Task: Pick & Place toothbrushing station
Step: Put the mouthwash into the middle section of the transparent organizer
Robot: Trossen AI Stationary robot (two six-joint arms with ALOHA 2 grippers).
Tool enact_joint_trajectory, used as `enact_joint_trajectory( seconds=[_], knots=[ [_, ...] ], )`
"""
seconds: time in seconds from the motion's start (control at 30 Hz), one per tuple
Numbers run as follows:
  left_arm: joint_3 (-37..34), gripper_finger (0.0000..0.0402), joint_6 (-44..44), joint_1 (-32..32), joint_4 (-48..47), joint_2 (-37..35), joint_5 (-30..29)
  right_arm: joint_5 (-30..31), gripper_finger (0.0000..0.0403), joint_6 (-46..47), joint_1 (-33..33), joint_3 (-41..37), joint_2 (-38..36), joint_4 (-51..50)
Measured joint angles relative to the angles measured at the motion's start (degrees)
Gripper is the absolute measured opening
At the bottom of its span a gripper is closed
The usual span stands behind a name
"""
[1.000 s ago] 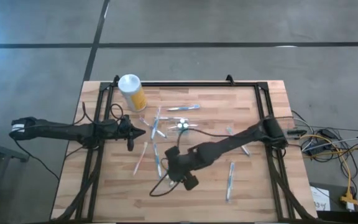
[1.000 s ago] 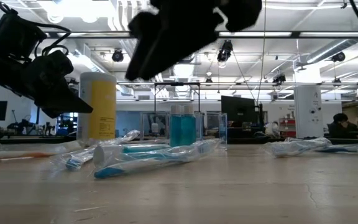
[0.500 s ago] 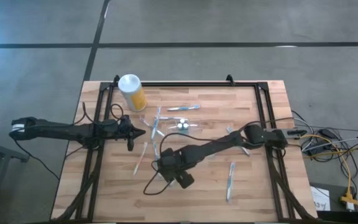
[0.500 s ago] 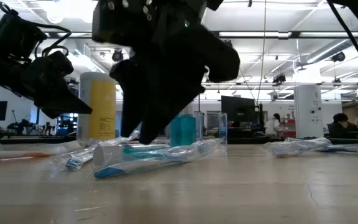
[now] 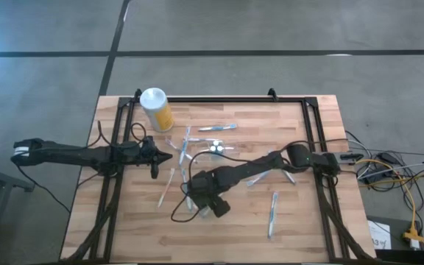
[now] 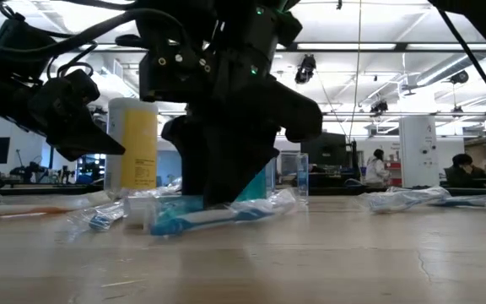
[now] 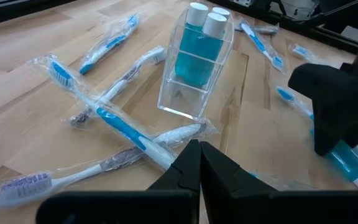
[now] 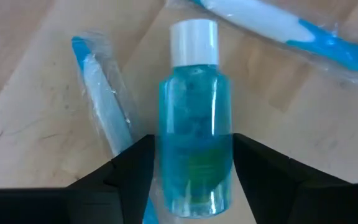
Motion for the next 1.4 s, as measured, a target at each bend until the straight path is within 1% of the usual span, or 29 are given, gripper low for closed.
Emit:
enact_joint_trajectory(
  seconds=[0.23,0.43,0.9,1.1,1.4],
  knots=[
    [0.0,0.0005,-0.1,0.0,0.0,0.0,0.0,-1.5,0.0166,-1.6,-0.2,0.1,1.0,0.4],
    [0.0,0.0005,-0.1,0.0,-0.1,0.0,0.0,-1.5,0.0128,-1.7,-0.2,0.0,0.9,1.1],
    [-0.1,0.0005,-0.1,0.0,-0.5,0.0,0.0,-0.9,0.0055,0.2,-0.2,0.1,-3.0,0.8],
    [-0.1,0.0005,-0.1,0.0,-0.5,0.0,0.0,-1.1,0.001,0.6,-0.2,0.1,-3.5,0.4],
    [-0.1,0.0005,-0.3,0.0,-0.6,0.0,0.0,-1.1,0.0006,0.7,-0.2,-0.1,-2.5,0.4]
  ],
)
